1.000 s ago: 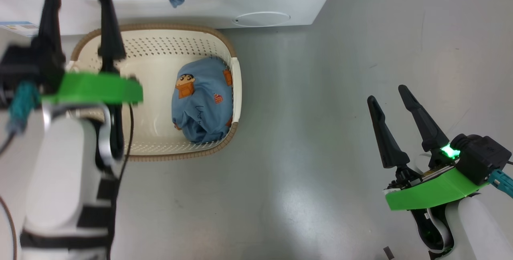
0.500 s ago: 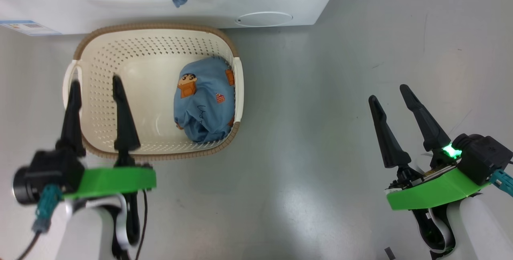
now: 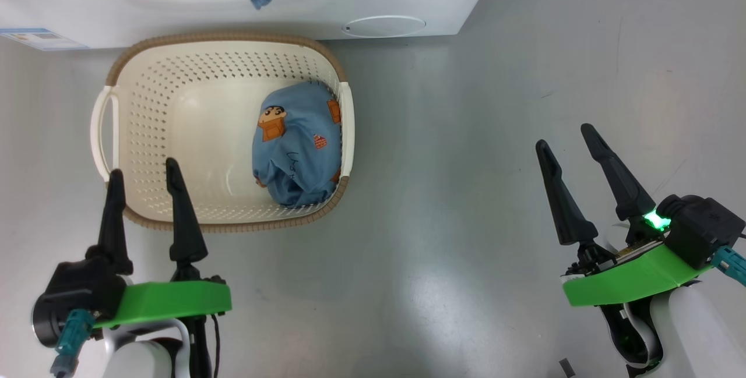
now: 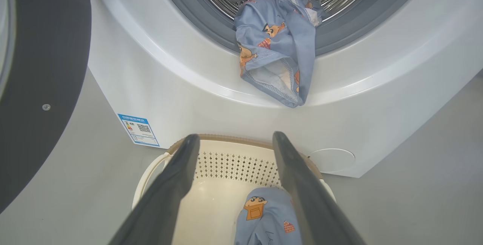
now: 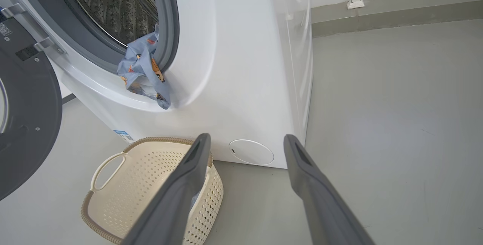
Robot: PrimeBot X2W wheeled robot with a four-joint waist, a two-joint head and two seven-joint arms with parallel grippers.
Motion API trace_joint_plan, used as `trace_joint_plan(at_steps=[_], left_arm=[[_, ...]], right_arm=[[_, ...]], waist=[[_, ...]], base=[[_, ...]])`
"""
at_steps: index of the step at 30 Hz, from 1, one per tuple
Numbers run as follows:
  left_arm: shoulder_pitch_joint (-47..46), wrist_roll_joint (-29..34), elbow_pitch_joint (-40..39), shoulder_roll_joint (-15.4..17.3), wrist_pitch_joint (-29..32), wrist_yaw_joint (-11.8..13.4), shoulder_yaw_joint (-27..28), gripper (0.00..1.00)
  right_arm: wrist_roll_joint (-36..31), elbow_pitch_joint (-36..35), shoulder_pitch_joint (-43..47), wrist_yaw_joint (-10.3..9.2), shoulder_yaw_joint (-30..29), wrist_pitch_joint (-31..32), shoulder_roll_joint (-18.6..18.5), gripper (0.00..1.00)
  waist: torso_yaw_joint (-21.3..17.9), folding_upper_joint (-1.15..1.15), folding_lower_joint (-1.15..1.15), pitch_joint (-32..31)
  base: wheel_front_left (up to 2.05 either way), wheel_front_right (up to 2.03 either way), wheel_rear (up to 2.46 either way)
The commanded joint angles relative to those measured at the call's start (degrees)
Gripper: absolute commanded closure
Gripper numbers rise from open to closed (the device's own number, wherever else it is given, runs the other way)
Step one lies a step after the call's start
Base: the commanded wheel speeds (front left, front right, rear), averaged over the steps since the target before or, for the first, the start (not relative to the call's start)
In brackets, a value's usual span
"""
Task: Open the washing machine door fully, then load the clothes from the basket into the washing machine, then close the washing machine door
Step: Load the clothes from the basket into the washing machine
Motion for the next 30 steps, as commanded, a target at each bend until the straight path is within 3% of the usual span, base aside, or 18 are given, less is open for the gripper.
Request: trace_joint_plan(at_steps=[1,13,30], left_arm=[[1.15,-0.33,-1.56,0.71,-0.13,0.51,1.52,0.0],[-6.32,0.34,0.6,0.71,-0.13,-1.12,1.72,0.0],[-29.57,0.53,14.64,4.66,6.46,-5.0,-0.09,0.0]], right_arm=[[0.3,-1.09,1.5,0.09,1.2,-0.27,-0.04,0.0],[0.27,-0.72,1.14,0.09,1.57,-0.27,0.12,0.0],[0.88,0.36,0.18,0.09,3.15,-0.27,0.66,0.0]], waist=[[0.0,0.0,0.0,0.02],[-0.24,0.0,0.0,-0.1],[-3.92,0.0,0.0,-0.5]], base=[[0.0,0.0,0.0],[0.0,0.0,0.0],[0.0,0.0,0.0]])
